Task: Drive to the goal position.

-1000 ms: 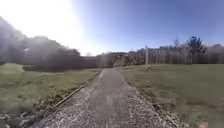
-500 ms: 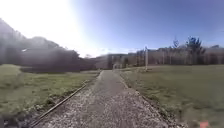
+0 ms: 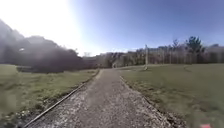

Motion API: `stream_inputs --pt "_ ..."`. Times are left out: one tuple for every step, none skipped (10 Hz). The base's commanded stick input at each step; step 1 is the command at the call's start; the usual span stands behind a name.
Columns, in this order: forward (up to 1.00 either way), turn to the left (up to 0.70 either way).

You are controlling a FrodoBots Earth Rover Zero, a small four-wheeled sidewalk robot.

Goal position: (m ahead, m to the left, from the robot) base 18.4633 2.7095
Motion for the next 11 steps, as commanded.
stream_inputs --pt "0.50 0.19" --pt "0.50 0.18" --pt "0.50 0.00" --pt "0.50 0.00" --pt "0.50 0.00" --pt "0.50 0.00" --pt "0.50 0.00" --pt "0.50 0.00" --pt "0.50 0.00" --pt "0.50 0.00" --pt "0.50 0.00"
